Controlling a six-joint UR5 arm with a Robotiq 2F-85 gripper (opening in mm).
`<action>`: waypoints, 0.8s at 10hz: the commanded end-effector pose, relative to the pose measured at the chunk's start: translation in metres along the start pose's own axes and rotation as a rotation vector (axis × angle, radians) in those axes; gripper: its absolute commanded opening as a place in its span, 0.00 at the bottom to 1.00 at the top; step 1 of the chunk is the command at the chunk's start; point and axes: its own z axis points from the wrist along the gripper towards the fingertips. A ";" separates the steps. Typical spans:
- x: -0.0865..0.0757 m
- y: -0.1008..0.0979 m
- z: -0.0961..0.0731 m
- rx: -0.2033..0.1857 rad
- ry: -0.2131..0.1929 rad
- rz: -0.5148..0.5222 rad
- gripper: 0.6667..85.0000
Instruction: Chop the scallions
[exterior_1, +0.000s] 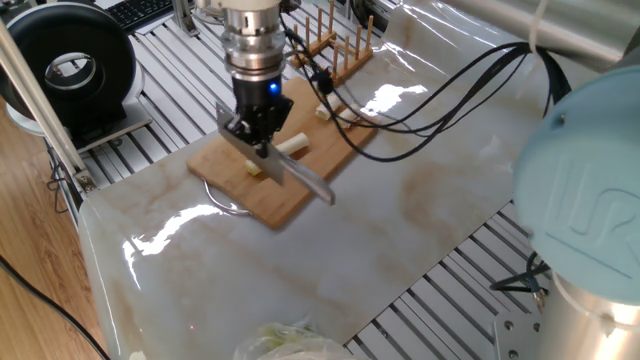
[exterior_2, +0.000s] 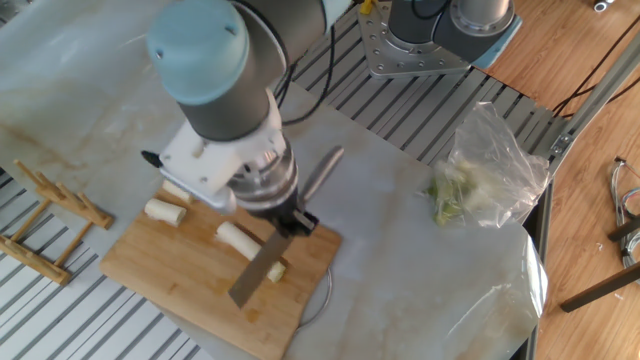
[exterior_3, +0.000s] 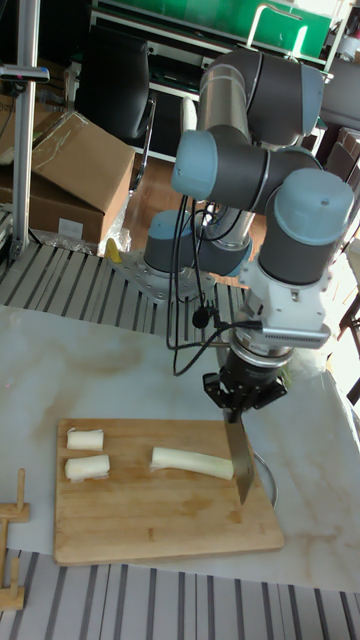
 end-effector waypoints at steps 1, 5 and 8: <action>0.032 -0.025 -0.013 0.006 0.046 -0.028 0.01; 0.071 -0.069 -0.012 0.041 0.080 -0.053 0.01; 0.088 -0.078 0.003 0.019 0.095 -0.073 0.01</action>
